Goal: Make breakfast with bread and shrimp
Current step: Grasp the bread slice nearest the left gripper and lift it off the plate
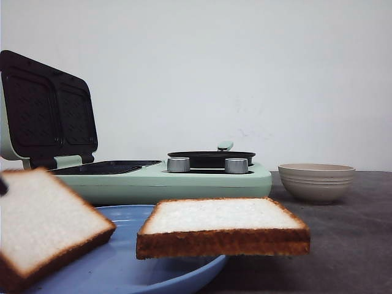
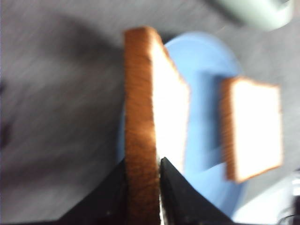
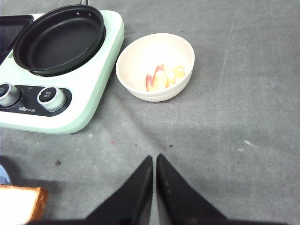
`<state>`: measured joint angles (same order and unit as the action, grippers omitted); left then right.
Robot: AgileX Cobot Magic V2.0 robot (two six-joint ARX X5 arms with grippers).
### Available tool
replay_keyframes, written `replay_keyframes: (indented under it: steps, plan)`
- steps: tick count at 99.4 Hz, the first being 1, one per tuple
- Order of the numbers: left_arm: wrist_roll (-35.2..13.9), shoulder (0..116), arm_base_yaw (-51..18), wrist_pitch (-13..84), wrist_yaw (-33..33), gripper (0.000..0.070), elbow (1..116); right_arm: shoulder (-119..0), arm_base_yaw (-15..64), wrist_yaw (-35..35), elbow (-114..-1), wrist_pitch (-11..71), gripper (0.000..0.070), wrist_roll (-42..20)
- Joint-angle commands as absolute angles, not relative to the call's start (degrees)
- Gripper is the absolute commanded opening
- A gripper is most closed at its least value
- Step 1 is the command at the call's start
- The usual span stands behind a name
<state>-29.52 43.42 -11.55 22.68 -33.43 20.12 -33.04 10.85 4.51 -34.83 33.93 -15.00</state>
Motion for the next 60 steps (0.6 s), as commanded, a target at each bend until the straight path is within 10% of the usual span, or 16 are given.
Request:
replay_keyframes:
  steps: [1,60]
  plan:
    - [-31.4,43.6,-11.8,21.0,-34.1,0.0004,21.0,-33.2,11.0,4.6,-35.6,33.5,0.0003,-14.6]
    - [-24.4,48.1,-11.8,20.9,-25.9,0.0006,39.6,-33.2,11.0,4.6,-35.6,33.5,0.0003,-14.5]
